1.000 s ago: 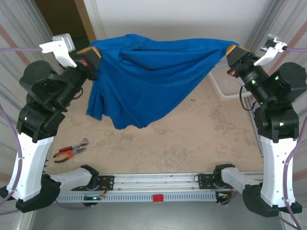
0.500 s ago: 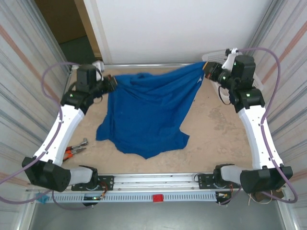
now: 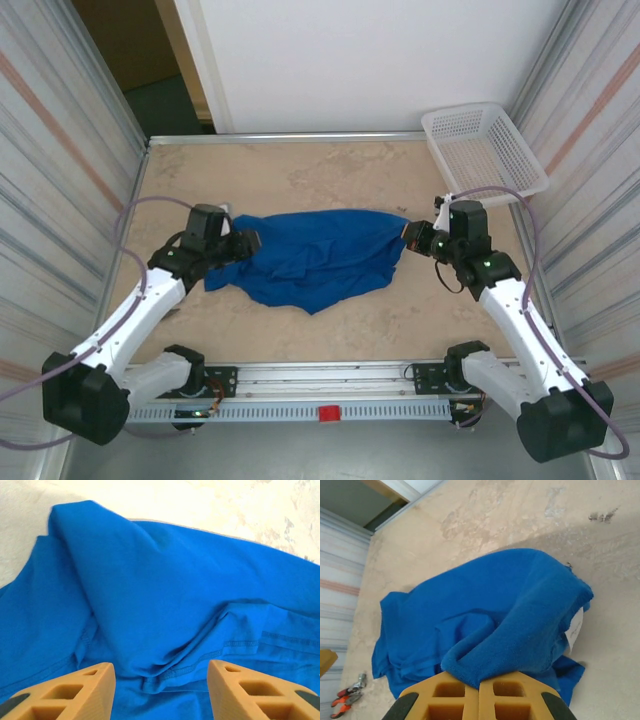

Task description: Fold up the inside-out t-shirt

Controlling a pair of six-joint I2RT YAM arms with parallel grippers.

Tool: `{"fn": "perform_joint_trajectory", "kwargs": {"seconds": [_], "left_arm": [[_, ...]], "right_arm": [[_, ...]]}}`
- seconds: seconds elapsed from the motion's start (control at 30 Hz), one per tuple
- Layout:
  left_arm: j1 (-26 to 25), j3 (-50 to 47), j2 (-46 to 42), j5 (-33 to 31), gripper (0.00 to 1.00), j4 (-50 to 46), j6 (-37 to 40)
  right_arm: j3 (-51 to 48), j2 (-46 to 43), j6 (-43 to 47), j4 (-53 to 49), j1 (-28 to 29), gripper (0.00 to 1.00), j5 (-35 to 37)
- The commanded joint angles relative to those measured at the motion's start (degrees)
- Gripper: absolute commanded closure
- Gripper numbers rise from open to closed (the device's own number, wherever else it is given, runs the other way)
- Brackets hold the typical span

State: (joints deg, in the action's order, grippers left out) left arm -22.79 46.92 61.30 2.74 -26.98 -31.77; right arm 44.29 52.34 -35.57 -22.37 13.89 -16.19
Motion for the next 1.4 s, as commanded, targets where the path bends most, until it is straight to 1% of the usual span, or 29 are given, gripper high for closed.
{"fn": "perform_joint_trajectory", "kwargs": {"seconds": [0.0, 0.1, 0.23, 0.3, 0.33, 0.37, 0.43, 0.5, 0.67, 0.8, 0.93, 1.07, 1.37], "left_arm": [[-6.3, 3.6, 2.8, -6.7, 0.49, 0.3, 3.9], [-13.8, 3.6, 6.2, -11.6, 0.49, 1.8, 3.9], [-22.6, 4.3, 13.8, -19.2, 0.47, 2.9, 4.0], [-25.5, 5.5, 18.2, -24.7, 0.46, 2.1, 4.7], [-26.5, 6.2, 20.4, -28.0, 0.46, 1.0, 4.6], [-26.9, 6.5, 21.9, -30.0, 0.45, 0.4, 4.6], [-27.0, 6.1, 24.0, -32.5, 0.44, 0.6, 4.3], [-26.8, 5.6, 24.6, -33.7, 0.44, 1.2, 4.5], [-26.2, 3.8, 24.7, -34.3, 0.45, 1.7, 4.1], [-25.1, 1.4, 24.4, -33.2, 0.47, 1.1, 1.3], [-24.9, -1.5, 22.2, -31.3, 0.49, 1.0, -3.3], [-24.9, -5.3, 19.6, -28.7, 0.47, 4.2, -7.1], [-21.9, -6.1, 21.1, -26.1, 0.48, 10.0, -5.6]], "right_arm": [[0.1, -2.7, -0.6, 1.0, 0.3, 1.00, 2.2], [0.6, -2.5, -0.2, 0.7, 0.4, 1.00, 2.5], [0.9, -1.7, -0.1, 1.1, 0.6, 1.00, 2.4], [1.0, -1.5, -0.2, 1.3, 0.7, 1.00, 2.5], [1.1, -1.4, -0.2, 1.3, 0.8, 1.00, 2.5], [1.1, -1.4, -0.2, 1.2, 0.9, 1.00, 2.6], [1.4, -1.6, -0.1, 0.9, 1.1, 1.00, 2.9], [1.4, -1.7, 0.0, 0.7, 1.1, 1.00, 3.1], [1.4, -1.7, 0.1, 0.7, 1.1, 1.00, 3.3], [1.7, -1.3, 0.1, 0.9, 1.1, 1.00, 3.2], [2.1, -1.0, 0.2, 1.0, 1.1, 1.00, 3.2], [2.3, -0.5, 0.2, 1.4, 1.1, 1.00, 3.2], [2.8, -0.3, 0.3, 1.0, 1.2, 1.00, 3.3]]}}
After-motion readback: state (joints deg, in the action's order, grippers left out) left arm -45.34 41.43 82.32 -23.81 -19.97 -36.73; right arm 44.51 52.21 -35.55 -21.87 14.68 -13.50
